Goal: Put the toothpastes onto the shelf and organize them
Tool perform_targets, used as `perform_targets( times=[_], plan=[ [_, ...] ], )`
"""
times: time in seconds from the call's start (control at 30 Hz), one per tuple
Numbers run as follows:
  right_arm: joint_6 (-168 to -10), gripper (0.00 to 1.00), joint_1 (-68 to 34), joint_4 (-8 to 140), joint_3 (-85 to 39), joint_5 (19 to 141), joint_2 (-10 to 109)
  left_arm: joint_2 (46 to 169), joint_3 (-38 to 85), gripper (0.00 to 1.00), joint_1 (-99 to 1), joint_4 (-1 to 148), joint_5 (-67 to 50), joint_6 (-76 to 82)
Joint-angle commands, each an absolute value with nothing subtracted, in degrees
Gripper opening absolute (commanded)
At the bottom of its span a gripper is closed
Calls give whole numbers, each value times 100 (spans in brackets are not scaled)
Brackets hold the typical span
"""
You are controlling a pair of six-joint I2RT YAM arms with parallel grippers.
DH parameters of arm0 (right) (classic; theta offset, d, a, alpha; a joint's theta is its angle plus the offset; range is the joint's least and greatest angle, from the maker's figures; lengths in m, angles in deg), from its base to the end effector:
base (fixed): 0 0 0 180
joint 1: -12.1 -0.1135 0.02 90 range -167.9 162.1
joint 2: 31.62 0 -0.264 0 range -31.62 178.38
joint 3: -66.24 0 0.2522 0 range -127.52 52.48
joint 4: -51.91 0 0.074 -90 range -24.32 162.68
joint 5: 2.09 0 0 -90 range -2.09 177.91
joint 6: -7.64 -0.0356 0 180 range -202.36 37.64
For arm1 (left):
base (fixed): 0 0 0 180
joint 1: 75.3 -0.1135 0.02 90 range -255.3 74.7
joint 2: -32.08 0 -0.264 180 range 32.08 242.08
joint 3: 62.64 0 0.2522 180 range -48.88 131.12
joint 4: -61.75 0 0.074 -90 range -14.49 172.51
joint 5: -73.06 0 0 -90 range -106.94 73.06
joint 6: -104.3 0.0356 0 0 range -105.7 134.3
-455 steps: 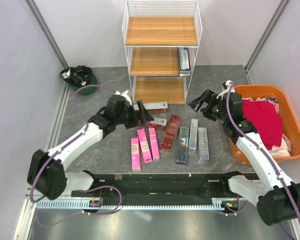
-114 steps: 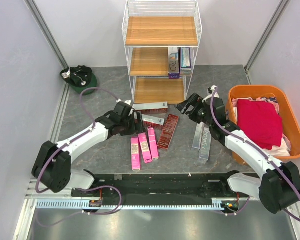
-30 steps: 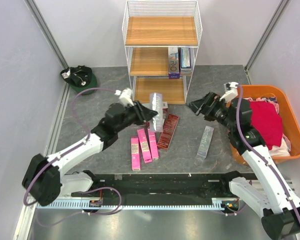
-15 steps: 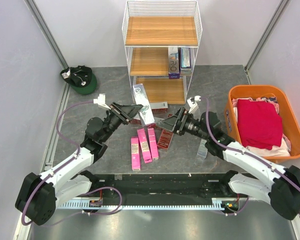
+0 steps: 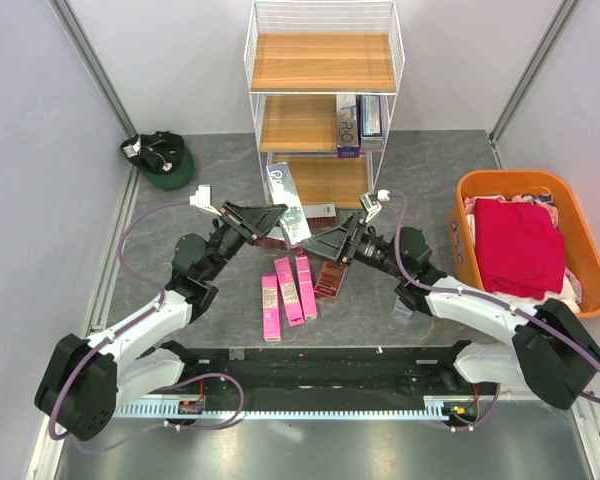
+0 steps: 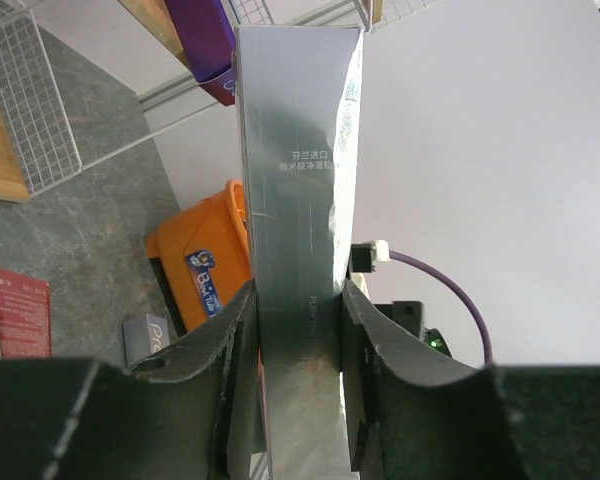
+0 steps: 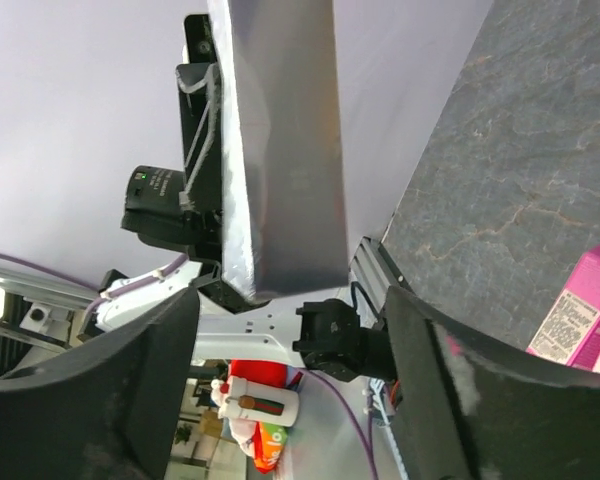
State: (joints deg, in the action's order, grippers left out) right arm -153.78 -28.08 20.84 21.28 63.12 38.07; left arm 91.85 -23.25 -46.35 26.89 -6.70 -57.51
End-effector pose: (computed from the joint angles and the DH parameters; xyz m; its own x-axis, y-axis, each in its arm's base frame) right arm 0.1914 0.1812 0.2673 -0.8301 0.4253 -0.3606 -0.3681 0.0678 0.9273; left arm 0.1974 -0.1164 0.2810 -0.5273 -0.7767 -0.3445 0.4036 0.1278 -0.9060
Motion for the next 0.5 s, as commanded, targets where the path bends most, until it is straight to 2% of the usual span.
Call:
perform_targets(
  times=[0.0,0.27,0.37,0.47],
  plan=[
    [-15469,74,-2833,1356,1777,6172,4141,9176,-2277,40,-4665,1935,-587,-6067],
    [-15540,68,-2833,986,1680,6260,4318,9211,-2295,40,-4664,1864,-447,-6164],
    [-15531,58,-2833,978,1610,6234,4326,9246,-2356,40,-4665,1812,-464,-6208],
    [-15575,44,-2833,925,1610,6225,4326,9255,-2427,40,-4665,1741,-490,-6217]
  ],
)
